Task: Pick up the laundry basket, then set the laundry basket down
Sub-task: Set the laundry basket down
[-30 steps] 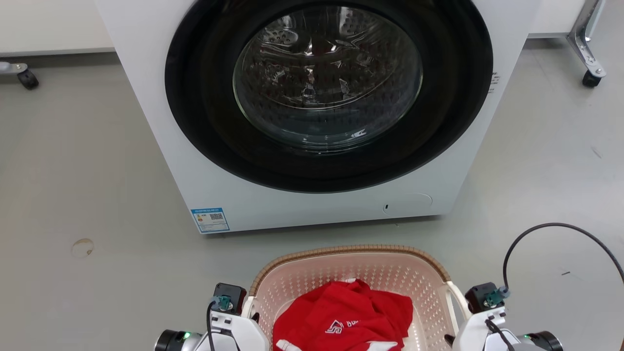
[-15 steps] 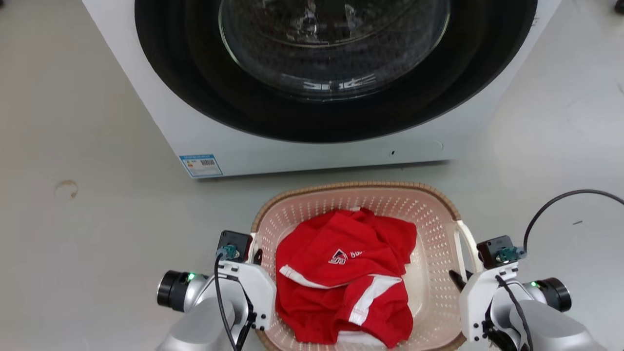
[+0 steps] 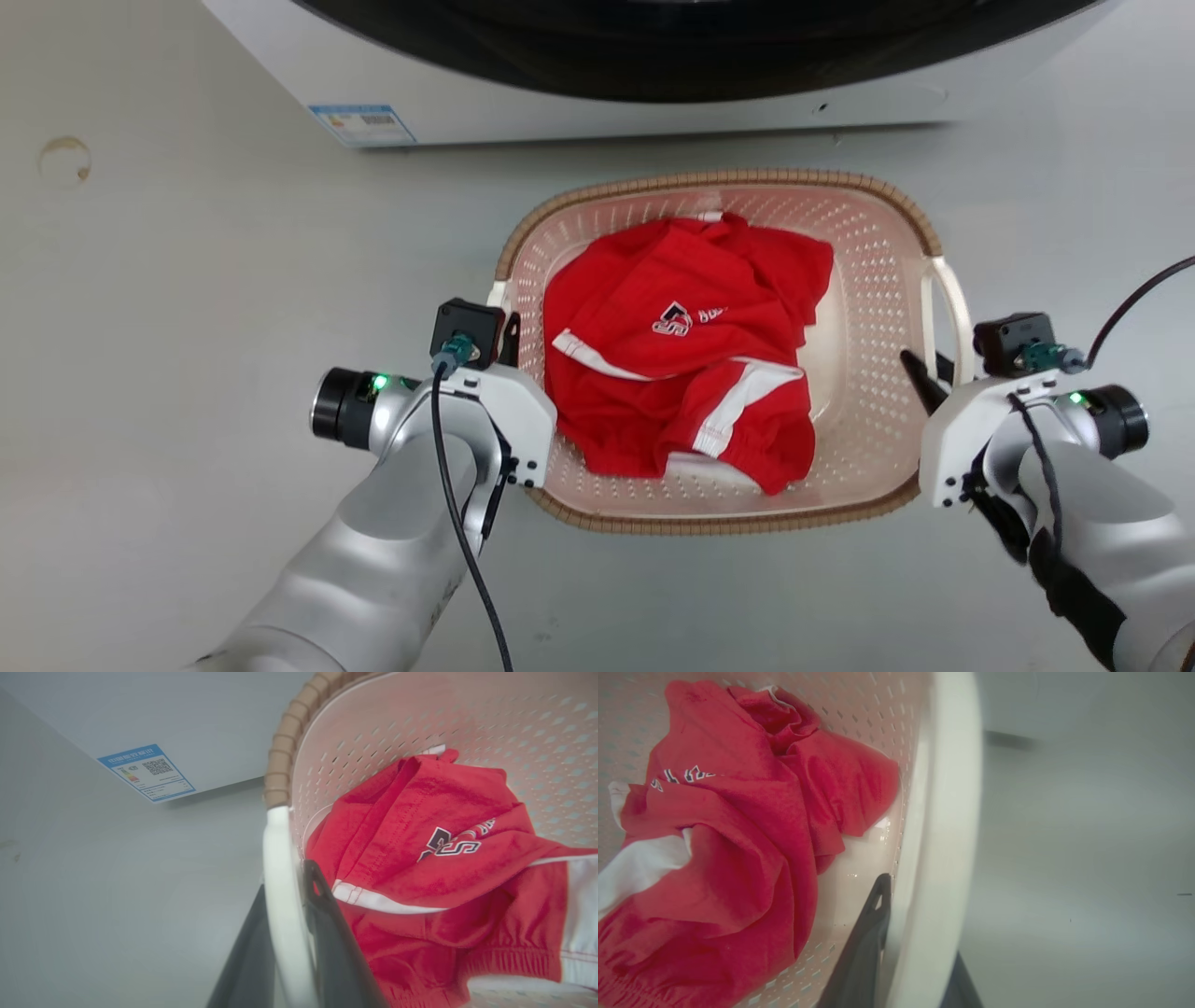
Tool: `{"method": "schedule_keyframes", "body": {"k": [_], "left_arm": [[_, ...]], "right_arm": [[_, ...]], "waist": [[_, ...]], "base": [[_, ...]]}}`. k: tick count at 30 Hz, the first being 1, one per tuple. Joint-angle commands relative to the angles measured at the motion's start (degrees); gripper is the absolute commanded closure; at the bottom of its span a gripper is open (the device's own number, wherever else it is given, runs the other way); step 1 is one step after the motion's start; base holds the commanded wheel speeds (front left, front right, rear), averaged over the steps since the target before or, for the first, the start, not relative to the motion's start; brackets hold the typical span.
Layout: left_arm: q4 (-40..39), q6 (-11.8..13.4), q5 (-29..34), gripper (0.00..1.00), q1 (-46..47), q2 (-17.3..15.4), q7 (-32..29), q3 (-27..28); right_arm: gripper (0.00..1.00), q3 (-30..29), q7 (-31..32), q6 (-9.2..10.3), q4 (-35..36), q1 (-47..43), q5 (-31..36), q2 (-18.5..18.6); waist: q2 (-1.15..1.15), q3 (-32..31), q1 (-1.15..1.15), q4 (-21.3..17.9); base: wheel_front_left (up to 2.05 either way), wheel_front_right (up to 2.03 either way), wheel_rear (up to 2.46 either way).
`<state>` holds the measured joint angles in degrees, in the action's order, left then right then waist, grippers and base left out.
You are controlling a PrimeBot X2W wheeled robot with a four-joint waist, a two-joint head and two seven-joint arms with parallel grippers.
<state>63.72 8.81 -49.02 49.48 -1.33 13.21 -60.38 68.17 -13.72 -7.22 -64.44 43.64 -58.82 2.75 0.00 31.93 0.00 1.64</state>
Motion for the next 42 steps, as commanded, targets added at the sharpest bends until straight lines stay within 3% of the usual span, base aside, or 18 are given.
{"method": "schedule_keyframes", "body": {"k": [1, 7, 15, 40, 41, 42], "left_arm": [[-0.9, 0.5, -0.1, 1.00, 2.5, -1.5, 1.0, 0.5], [-2.2, 1.9, -0.2, 1.00, 6.7, -1.5, 1.6, 0.4], [-3.0, 2.8, 2.5, 1.00, 11.0, -1.5, 1.8, 2.5], [-4.4, 1.9, 6.1, 1.00, 12.4, -1.5, 1.8, 6.6], [-4.5, 2.0, 6.1, 1.00, 12.4, -1.5, 1.8, 6.6], [-4.7, 2.1, 6.0, 0.88, 12.3, -1.5, 1.8, 6.6]], "right_arm": [[1.00, -0.3, -1.2, -0.26, 0.0, -0.4, 1.5, 2.1], [1.00, -6.3, -1.3, -0.26, 3.4, 1.8, 6.3, 5.1], [1.00, -12.7, -1.3, -0.26, 6.6, 2.2, 13.3, 5.8], [1.00, -21.3, -1.3, -0.26, 8.3, 2.0, 21.1, 5.4], [0.83, -21.9, -1.3, -0.26, 8.3, 2.1, 21.4, 5.4], [0.60, -22.6, -1.3, -0.26, 8.4, 2.2, 21.7, 5.4]], "waist": [[0.00, 5.5, 0.00, 1.3], [0.00, 11.3, 0.00, 2.0], [0.00, 16.5, 0.00, 1.4], [0.00, 21.4, 0.00, 1.1], [0.00, 21.6, 0.00, 1.2], [0.00, 21.8, 0.00, 1.2]], "base": [[0.00, 0.00, 0.00], [0.00, 0.00, 0.00], [0.00, 0.00, 0.00], [0.00, 0.00, 0.00], [0.00, 0.00, 0.00], [0.00, 0.00, 0.00]]}}
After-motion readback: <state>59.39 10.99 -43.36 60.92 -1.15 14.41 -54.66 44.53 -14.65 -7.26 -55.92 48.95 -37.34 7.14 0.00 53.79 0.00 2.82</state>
